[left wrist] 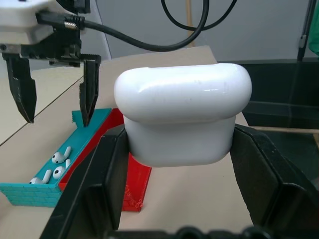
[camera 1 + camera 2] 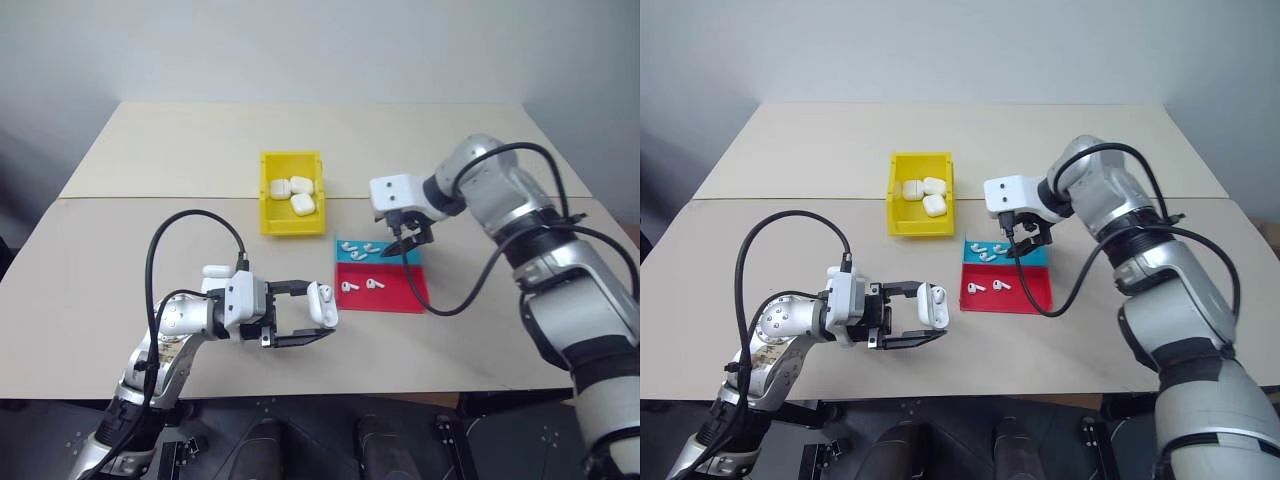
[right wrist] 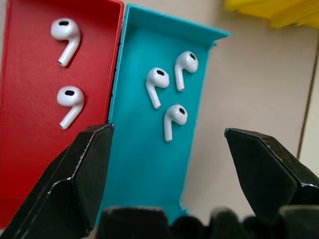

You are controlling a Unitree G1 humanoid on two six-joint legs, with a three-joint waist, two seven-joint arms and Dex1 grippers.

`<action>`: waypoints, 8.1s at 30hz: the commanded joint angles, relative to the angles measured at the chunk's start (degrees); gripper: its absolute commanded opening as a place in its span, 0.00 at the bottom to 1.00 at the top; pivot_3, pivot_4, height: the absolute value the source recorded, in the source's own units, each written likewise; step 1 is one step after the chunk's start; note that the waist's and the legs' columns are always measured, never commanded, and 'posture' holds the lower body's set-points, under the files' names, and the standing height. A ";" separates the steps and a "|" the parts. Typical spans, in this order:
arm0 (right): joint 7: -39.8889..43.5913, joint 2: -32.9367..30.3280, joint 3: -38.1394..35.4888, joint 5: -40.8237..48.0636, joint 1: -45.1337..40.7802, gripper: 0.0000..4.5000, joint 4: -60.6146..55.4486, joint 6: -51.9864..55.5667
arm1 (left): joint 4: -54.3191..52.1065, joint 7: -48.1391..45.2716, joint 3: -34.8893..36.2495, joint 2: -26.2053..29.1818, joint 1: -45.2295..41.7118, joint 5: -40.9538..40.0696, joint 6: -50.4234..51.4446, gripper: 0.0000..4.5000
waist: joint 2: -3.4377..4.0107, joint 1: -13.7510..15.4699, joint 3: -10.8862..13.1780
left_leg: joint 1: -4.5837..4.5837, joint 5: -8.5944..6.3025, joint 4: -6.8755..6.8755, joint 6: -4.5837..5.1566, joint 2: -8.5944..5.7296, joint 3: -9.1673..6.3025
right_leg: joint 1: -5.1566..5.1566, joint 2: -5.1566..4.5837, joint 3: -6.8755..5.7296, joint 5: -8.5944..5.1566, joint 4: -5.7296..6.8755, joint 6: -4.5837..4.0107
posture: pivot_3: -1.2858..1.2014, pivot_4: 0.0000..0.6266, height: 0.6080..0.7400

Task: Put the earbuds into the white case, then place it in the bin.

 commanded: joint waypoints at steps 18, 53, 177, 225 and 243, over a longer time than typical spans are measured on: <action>-8.28 10.89 -0.45 -12.00 -7.77 0.73 23.50 -13.58 | -4.76 3.95 0.36 0.24 2.06 -0.05 -0.86 0.61 | 0.05 -0.16 0.02 | 0.06 0.04 -0.10 -0.08 -0.01 -0.02 | 0.00 0.01 0.00 0.01 0.04 -0.03 | 0.52 0.24 1.00; -12.43 12.18 -1.80 -16.64 -7.01 0.45 26.68 -17.47 | -5.50 3.91 0.53 1.12 2.25 -0.70 -0.03 0.61 | 0.05 -0.27 0.03 | 0.12 0.11 -0.25 -0.19 -0.01 -0.03 | -0.01 0.02 0.00 0.02 0.03 -0.04 | 0.52 0.24 1.00; -80.58 11.77 39.83 -67.90 -17.00 0.53 29.24 -60.31 | -6.40 6.59 0.52 0.70 2.99 -0.79 0.50 0.61 | 0.13 -1.59 0.07 | 0.65 0.17 -0.51 -0.27 0.02 -0.04 | -0.10 0.08 0.07 -0.31 0.81 -0.54 | 0.52 0.24 1.00; -81.04 11.90 40.04 -67.22 -16.72 0.30 29.16 -60.75 | -5.36 6.62 0.64 0.54 2.51 -0.58 0.19 0.61 | 0.13 -1.59 0.07 | 0.77 0.17 -0.56 -0.27 0.02 -0.05 | -0.03 0.09 0.07 -0.34 0.83 -0.57 | 0.52 0.24 1.00; -79.35 11.63 38.86 -65.46 -16.86 0.30 29.33 -60.92 | -4.97 6.48 0.68 0.40 2.03 -0.55 -0.10 0.61 | 0.13 -1.59 0.07 | 0.77 0.17 -0.56 -0.27 0.02 -0.05 | -0.03 0.09 0.07 -0.34 0.83 -0.57 | 0.52 0.24 1.00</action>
